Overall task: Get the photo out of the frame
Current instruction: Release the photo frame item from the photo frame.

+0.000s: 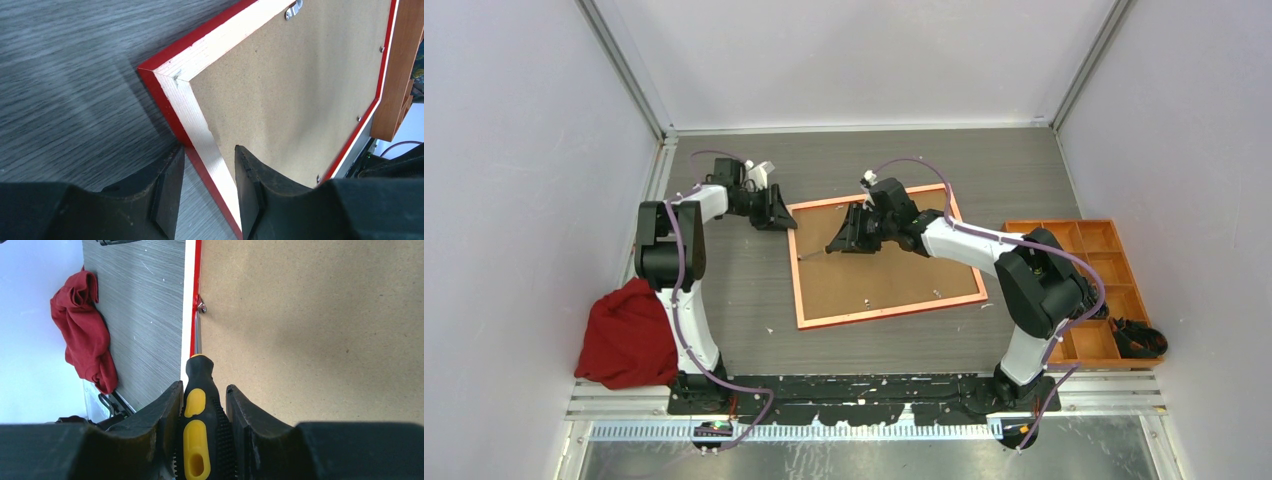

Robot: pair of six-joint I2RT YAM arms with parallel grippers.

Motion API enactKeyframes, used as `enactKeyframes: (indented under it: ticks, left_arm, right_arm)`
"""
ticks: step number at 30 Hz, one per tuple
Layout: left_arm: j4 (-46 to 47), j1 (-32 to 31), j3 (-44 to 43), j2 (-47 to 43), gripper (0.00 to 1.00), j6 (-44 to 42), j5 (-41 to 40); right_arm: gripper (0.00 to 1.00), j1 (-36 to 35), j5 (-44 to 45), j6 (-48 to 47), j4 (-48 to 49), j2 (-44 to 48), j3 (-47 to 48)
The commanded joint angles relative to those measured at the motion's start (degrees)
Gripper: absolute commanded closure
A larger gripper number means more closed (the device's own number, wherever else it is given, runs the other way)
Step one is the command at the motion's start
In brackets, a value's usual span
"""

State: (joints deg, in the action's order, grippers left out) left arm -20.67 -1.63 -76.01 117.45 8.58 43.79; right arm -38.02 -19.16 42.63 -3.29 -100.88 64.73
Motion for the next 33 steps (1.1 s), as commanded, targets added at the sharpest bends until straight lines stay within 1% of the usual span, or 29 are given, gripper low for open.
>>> enactKeyframes:
  ticks: [1, 7, 15, 28, 30, 32, 33]
  left_arm:
    - [-0.7, 0.0, -1.2, 1.2, 0.57, -0.3, 1.3]
    - [-0.7, 0.0, -1.3, 1.3, 0.58, -0.1, 1.4]
    - [-0.6, 0.3, -1.2, 1.5, 0.58, 0.0, 1.6]
    - [-0.6, 0.4, -1.2, 1.6, 0.58, 0.1, 1.8]
    - [-0.6, 0.4, -1.4, 1.6, 0.58, 0.1, 1.8]
    - [-0.6, 0.4, -1.3, 1.7, 0.58, 0.2, 1.8]
    - [-0.7, 0.4, -1.4, 1.7, 0.58, 0.2, 1.8]
  right_arm:
    - [0.99, 0.2, 2.9, -0.4, 2.7, 0.6, 1.8]
    - [0.99, 0.0, 2.3, -1.3, 3.1, 0.7, 1.5]
    - [0.99, -0.9, 1.8, -6.0, 2.7, 1.5, 2.8]
    - [0.99, -1.0, 5.6, -19.7, -8.4, 8.3, 9.2]
    - [0.99, -2.0, 5.6, -23.8, -10.8, 8.5, 10.6]
    - [0.99, -4.2, 7.3, -31.9, -14.2, 8.6, 12.4]
    - [0.99, -6.1, 9.8, -37.0, -16.4, 8.7, 13.5]
